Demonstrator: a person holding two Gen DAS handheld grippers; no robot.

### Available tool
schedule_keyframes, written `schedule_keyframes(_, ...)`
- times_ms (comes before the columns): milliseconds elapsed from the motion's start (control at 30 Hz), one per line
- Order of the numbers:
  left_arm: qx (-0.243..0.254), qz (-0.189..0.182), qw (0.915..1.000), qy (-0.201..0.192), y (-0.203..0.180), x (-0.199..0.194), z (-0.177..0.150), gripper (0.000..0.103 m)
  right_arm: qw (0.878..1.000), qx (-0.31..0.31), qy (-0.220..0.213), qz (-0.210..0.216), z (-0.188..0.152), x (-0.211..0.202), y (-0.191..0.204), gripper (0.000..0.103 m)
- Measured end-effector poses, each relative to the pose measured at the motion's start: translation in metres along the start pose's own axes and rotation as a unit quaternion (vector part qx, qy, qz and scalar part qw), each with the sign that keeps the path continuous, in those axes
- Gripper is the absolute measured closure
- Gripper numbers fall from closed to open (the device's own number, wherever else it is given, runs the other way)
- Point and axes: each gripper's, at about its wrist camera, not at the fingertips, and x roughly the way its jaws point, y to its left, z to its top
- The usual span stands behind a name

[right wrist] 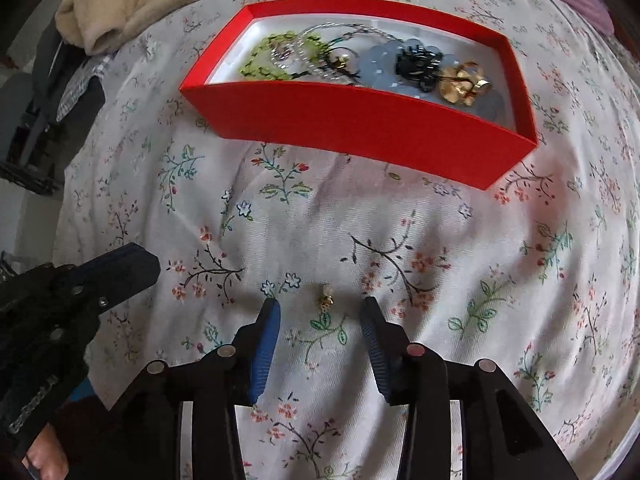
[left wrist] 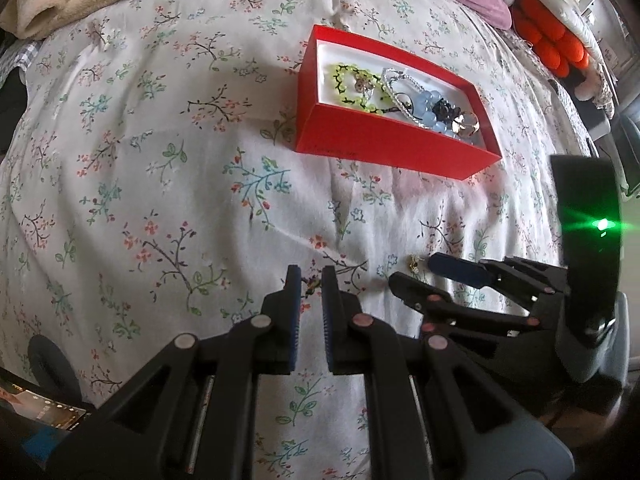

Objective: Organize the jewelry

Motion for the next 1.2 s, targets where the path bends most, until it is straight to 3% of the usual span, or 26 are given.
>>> schedule_keyframes(133, -0.002, -0.002, 1.0000, -0.001, 0.003, -0.002, -0.001, 0.092, 1.000, -0.016, -0.004, -0.021, 0.001, 0.007, 0.009, 0.063)
schedule_keyframes(267, -0.003, -0.003, 1.0000, -0.001, 0.004, -0.003, -0.001, 0.092, 0.999, -0.023, -0.008, -0.029, 0.001, 0.009, 0.012, 0.086)
schedule_keyframes(433, -0.005, -0.004, 1.0000, -0.002, 0.006, -0.005, 0.000, 0.092, 0.999, -0.024, -0.012, -0.031, 0.001, 0.007, 0.010, 0.096)
schedule_keyframes(900, -0.013, -0.011, 0.9998, -0.012, 0.008, -0.011, 0.005, 0.092, 0.999, -0.010, -0.047, 0.018, -0.005, -0.033, 0.000, 0.097)
schedule_keyframes(1200, -0.015, -0.032, 0.9985, -0.041, 0.001, -0.022, 0.018, 0.092, 0.995, 0.022, -0.085, 0.054, 0.001, -0.071, -0.024, 0.097)
